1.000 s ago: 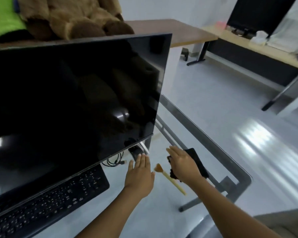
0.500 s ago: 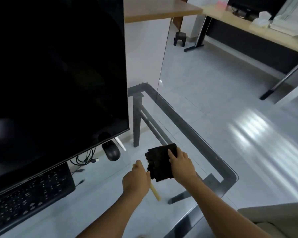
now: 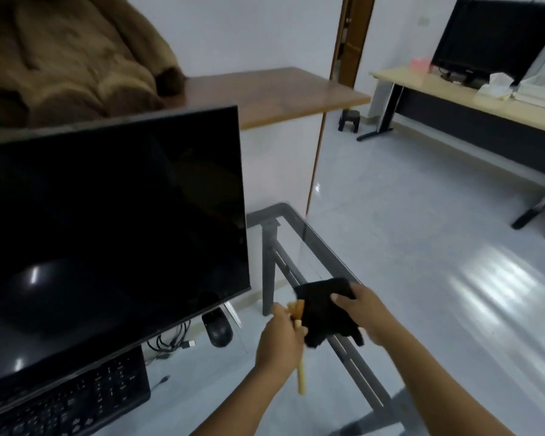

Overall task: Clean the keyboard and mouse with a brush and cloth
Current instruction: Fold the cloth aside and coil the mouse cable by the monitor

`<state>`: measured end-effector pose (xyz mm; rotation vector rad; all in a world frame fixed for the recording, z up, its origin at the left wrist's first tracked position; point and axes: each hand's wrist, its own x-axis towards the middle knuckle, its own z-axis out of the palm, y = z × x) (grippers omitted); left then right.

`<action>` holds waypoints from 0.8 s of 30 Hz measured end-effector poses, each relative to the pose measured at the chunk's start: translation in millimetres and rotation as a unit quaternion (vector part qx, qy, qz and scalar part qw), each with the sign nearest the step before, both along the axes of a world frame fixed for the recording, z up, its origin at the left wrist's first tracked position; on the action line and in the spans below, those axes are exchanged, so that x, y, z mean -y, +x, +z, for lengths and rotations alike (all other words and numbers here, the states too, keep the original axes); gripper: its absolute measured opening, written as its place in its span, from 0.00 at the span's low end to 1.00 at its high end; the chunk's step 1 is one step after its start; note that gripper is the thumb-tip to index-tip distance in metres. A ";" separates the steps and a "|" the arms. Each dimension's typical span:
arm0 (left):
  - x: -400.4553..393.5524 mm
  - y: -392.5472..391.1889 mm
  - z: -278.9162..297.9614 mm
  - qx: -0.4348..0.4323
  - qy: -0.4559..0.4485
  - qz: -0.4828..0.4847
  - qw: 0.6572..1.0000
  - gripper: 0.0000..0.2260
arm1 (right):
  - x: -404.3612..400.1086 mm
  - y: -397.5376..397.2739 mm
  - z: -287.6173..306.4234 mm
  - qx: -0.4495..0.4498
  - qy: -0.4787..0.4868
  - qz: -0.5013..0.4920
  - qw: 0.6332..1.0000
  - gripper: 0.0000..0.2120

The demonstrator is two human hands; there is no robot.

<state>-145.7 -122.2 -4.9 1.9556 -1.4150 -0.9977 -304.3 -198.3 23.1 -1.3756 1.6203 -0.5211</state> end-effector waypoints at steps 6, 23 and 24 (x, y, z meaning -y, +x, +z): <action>59.6 -16.5 128.1 -0.032 -0.113 0.005 0.993 0.06 | 69.6 -17.4 155.5 -0.217 -0.230 0.029 0.948 0.05; 191.1 150.1 369.2 0.114 -0.162 0.161 0.967 0.10 | 186.6 125.6 363.5 -0.015 -0.279 0.228 0.933 0.19; 198.6 153.2 363.5 0.106 -0.146 0.169 0.969 0.10 | 198.7 131.1 352.7 -0.014 -0.260 0.234 0.937 0.19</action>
